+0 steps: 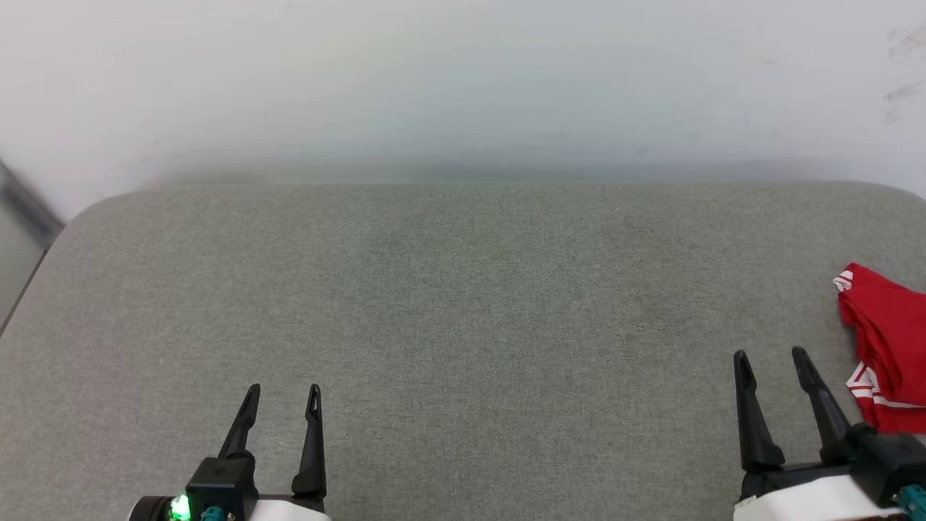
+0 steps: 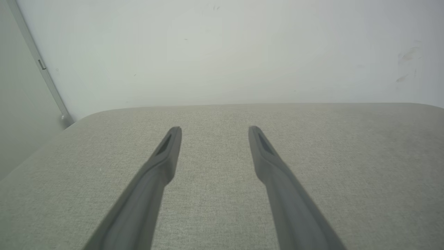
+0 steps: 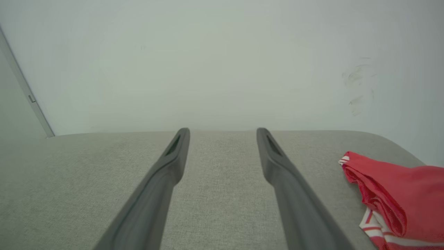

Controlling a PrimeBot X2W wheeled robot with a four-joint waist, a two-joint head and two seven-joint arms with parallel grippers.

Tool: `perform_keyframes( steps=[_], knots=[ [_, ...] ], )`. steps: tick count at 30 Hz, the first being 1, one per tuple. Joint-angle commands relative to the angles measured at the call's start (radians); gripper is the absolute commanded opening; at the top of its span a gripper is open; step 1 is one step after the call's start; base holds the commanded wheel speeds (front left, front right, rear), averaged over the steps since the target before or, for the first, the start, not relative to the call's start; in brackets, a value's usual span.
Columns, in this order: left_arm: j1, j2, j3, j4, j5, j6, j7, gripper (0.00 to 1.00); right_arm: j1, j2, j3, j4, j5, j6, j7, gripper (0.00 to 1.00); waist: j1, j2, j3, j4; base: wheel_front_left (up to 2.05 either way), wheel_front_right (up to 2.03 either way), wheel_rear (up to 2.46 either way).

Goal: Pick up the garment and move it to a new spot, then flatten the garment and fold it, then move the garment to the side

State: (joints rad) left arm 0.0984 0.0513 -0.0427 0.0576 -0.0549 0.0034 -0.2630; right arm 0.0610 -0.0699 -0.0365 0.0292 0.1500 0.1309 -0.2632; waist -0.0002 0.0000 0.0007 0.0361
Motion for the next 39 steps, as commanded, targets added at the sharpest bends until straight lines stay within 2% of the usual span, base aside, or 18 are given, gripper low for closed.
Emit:
perform_keyframes(
  steps=[1,15,16,20,39],
  knots=[
    [0.009,-0.001,0.002,0.002,-0.003,-0.003,-0.002,1.0,0.028,0.008,0.001,-0.008,0.007,0.0,-0.001,1.0,0.0002,0.0,-0.007,0.001,0.0,0.0,0.0],
    [0.038,-0.002,0.006,0.014,-0.014,-0.013,-0.002,1.0,0.092,0.022,-0.011,-0.011,0.022,0.0,-0.002,1.0,0.0002,0.0,-0.032,0.01,0.0,0.0,0.0],
    [0.03,0.0,0.007,0.013,-0.012,-0.012,0.0,0.0,0.083,0.016,-0.011,-0.01,0.019,0.0,0.0,0.0,0.0002,0.0,-0.032,0.011,0.0,0.0,0.0],
    [0.044,-0.001,0.007,0.047,-0.018,-0.013,0.003,0.0,0.083,0.017,-0.009,0.023,0.024,0.0,0.002,0.0,0.0002,0.0,-0.032,0.011,0.0,0.0,0.0],
    [-0.021,0.002,0.041,0.081,-0.401,-0.043,0.093,0.0,0.019,0.002,-0.007,0.068,0.395,0.0,0.079,0.0,0.0002,0.0,-0.027,0.003,0.0,0.0,0.0]
  ],
)
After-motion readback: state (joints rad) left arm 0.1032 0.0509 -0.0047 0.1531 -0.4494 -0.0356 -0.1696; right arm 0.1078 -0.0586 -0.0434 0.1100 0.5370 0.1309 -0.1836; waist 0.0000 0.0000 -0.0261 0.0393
